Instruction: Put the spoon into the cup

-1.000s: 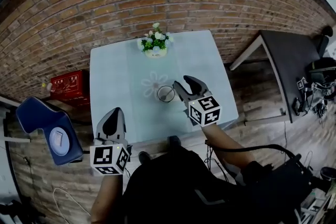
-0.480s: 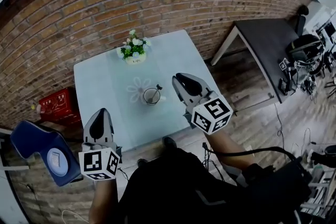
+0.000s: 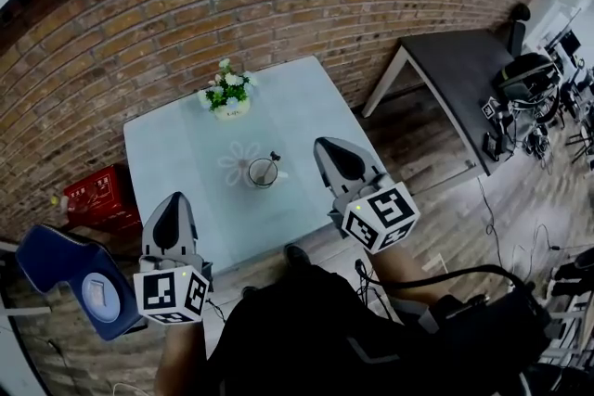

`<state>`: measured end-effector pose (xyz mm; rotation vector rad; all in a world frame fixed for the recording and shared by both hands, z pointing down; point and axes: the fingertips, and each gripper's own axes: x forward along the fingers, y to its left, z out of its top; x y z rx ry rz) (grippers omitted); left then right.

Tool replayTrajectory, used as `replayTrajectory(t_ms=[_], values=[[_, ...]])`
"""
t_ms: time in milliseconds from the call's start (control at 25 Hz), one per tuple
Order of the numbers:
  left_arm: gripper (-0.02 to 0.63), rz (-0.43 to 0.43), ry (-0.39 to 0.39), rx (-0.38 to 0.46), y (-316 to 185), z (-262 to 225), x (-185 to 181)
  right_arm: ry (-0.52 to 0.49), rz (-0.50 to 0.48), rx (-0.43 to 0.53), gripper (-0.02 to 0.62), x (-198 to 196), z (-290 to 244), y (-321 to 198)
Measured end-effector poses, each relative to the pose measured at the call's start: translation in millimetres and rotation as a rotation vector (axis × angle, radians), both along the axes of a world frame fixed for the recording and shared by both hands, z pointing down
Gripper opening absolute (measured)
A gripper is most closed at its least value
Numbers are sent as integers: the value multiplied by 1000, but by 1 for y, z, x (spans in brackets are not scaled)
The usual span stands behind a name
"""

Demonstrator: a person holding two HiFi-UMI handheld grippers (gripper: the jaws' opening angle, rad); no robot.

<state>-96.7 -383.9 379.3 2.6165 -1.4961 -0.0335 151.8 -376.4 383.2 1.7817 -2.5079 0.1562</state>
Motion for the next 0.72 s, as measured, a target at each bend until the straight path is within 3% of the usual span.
replayTrajectory(t_ms=[720], values=[[9, -42, -3, -6, 5, -1, -11, 25, -14, 7, 17, -9, -2, 0]])
